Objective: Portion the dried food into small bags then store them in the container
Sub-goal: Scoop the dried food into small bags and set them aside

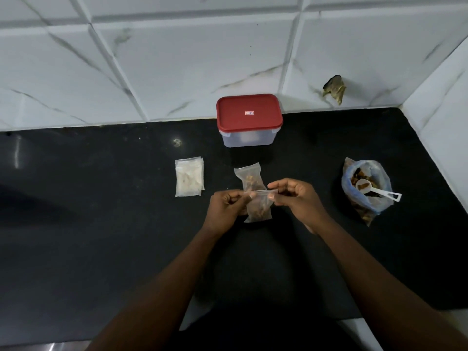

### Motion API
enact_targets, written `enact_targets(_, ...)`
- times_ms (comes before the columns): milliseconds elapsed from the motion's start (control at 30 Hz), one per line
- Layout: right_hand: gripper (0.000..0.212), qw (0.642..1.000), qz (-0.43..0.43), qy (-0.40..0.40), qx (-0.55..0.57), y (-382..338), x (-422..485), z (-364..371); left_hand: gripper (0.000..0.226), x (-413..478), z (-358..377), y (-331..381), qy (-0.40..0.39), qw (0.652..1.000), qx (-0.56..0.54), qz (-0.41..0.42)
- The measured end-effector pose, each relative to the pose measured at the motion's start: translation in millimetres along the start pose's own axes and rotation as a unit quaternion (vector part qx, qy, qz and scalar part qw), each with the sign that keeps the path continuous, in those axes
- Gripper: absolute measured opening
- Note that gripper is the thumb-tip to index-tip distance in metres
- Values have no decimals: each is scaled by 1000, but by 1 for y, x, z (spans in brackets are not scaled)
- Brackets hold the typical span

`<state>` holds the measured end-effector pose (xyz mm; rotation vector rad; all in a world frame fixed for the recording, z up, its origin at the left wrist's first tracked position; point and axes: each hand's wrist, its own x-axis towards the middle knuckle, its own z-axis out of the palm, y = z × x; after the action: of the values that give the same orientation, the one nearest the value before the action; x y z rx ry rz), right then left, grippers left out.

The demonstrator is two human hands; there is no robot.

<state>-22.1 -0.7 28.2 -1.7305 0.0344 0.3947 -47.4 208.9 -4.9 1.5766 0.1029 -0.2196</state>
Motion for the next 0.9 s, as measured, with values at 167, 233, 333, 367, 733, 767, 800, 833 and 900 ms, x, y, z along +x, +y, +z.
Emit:
enact_targets(167, 25, 1000, 18, 12, 1, 1, 8, 1, 25, 6, -5, -1, 6, 1000, 3, 0)
enact_targets(233, 35, 999, 32, 16, 10, 2, 9, -1, 22, 8, -5, 0, 13, 1000, 2, 3)
enact_targets(333, 39, 999, 37, -2, -13, 1, 13, -4, 14, 10, -2, 1, 11, 1000, 7, 5)
enact_targets(367, 39, 999, 37, -9, -15, 1, 14, -4, 13, 10, 0, 1, 13, 1000, 11, 5)
enact_targets(733, 41, 999, 19, -30, -27, -7, 16, 11, 15, 14, 2, -7, 3, 1000, 15, 27)
enact_targets(767, 41, 999, 20, -30, -24, -7, 15, 10, 15, 14, 2, -7, 1, 1000, 13, 27)
enact_targets(800, 40, 999, 19, -27, -22, -6, 15, 8, 15, 14, 1, -7, -1, 1000, 11, 29)
enact_targets(833, 40, 999, 17, -23, -19, -4, 15, 7, 15, 13, 1, -6, -4, 1000, 9, 30)
enact_targets(900, 41, 1000, 15, -10, -17, -1, 14, 3, 15, 11, 0, -4, -2, 1000, 10, 26)
